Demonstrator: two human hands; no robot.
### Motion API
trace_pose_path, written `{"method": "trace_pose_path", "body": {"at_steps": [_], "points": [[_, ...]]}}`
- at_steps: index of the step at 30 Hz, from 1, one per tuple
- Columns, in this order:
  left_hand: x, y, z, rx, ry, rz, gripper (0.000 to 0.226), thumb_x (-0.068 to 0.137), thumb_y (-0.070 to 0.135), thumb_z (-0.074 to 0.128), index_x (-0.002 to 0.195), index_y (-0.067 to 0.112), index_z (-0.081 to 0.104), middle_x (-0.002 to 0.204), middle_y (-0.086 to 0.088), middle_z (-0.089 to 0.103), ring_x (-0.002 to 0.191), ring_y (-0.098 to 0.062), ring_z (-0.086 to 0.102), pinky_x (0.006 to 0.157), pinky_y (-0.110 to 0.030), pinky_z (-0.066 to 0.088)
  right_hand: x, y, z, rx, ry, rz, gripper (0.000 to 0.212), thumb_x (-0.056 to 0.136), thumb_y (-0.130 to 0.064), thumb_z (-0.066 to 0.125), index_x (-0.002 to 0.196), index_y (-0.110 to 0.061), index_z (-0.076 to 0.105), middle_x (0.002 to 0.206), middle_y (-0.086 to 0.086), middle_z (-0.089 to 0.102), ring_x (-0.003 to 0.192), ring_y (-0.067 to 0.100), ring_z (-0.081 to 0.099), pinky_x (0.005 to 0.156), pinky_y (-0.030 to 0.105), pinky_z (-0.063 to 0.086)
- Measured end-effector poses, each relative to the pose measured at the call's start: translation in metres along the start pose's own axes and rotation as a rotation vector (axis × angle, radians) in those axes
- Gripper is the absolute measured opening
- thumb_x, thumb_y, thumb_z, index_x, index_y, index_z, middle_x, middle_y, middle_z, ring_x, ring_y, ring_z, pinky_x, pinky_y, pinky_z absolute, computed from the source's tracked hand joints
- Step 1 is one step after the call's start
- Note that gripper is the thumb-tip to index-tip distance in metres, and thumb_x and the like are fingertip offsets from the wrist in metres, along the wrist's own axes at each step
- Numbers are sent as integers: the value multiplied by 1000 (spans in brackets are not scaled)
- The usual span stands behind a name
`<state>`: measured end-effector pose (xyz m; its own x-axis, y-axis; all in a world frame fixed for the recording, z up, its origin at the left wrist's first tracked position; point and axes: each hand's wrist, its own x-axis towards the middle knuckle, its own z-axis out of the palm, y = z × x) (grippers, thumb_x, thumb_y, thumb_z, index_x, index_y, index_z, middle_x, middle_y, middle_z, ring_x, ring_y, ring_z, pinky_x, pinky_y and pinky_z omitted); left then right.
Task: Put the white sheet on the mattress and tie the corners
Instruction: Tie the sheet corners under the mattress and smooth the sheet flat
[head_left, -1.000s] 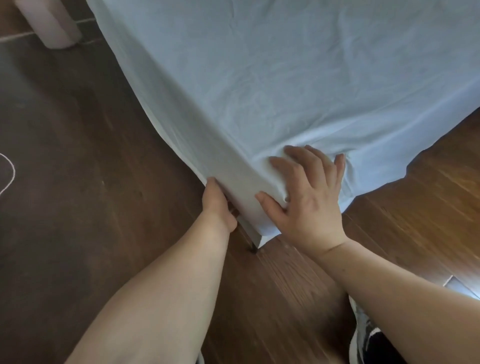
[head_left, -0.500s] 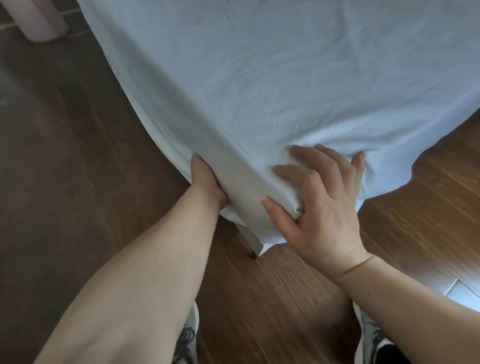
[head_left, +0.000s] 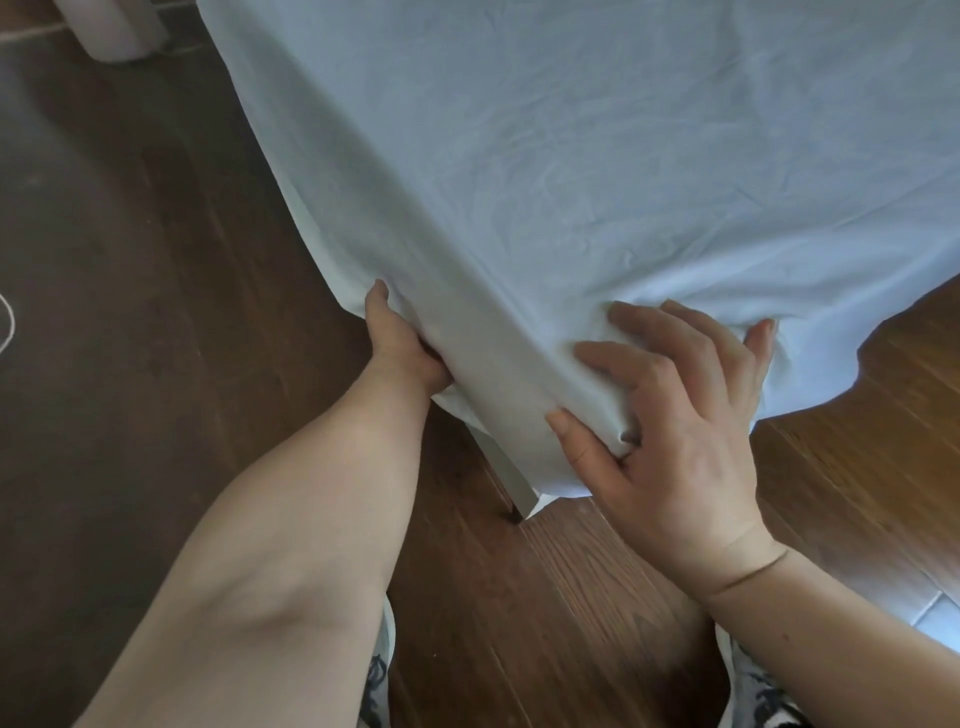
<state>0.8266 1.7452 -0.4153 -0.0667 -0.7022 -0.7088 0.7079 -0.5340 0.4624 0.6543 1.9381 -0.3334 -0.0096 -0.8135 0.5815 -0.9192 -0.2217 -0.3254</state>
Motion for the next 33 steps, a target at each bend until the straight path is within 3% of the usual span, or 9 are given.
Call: {"method": "trace_pose_path", "body": {"at_steps": [11,15,18,21,23,24,26,29,33], "points": [[8,11,2,228,31,16,76,73,87,59,112,25,79,113,-8,78,109,-34,71,101,-52,53,0,1,-7,3,-14,-19,42,87,-43,75,118,-14,73,137,7,60,132,38,50,112,74,16],[-8,31,21,751,-18,47,44,94,58,56,108,20,74,102,-6,77,89,-28,73,72,-38,59,0,2,-5,2,-59,-14,41,88,-44,73,119,-17,72,138,4,59,133,36,50,114,73,16],[-10,37,18,1314,208,94,46,94,47,49,115,12,69,97,-10,76,86,-30,73,81,-41,61,-3,2,-4,-13,-87,-7,42,89,-45,72,120,-17,71,139,4,59,133,36,50,114,72,16],[11,36,0,1590,261,193,47,97,44,42,131,15,58,132,-13,62,118,-39,61,96,-55,53,-3,2,-4,-35,-99,-1,43,91,-47,71,122,-17,70,139,4,58,133,35,49,114,71,18],[-17,22,0,1191,255,-15,60,90,58,55,135,18,53,140,-12,54,125,-46,54,86,-65,52,-3,0,-6,-35,-112,6,44,91,-48,70,123,-18,69,140,4,58,133,36,49,113,71,19],[-29,14,0,945,217,-122,60,88,56,61,131,14,56,137,-12,58,123,-46,57,84,-66,53,-3,0,-6,-39,-117,8,44,91,-48,69,124,-18,69,141,3,57,134,35,48,113,70,18],[-47,8,5,672,118,-149,42,94,37,62,123,8,66,118,-15,72,109,-41,67,90,-64,55,-4,-2,-7,-43,-119,14,46,91,-50,69,125,-19,67,142,2,56,135,34,47,115,69,17],[-54,7,10,623,83,-81,23,100,33,59,105,14,70,100,-14,74,97,-34,69,96,-58,56,-5,-4,-9,-33,-120,19,47,91,-50,69,127,-20,66,143,1,54,136,33,46,117,68,15],[-44,-1,4,451,97,-53,25,98,24,57,116,16,73,109,-10,77,103,-32,71,98,-54,56,-7,-4,-9,-40,-111,19,46,91,-49,69,127,-20,67,143,1,55,136,33,46,116,68,16]]}}
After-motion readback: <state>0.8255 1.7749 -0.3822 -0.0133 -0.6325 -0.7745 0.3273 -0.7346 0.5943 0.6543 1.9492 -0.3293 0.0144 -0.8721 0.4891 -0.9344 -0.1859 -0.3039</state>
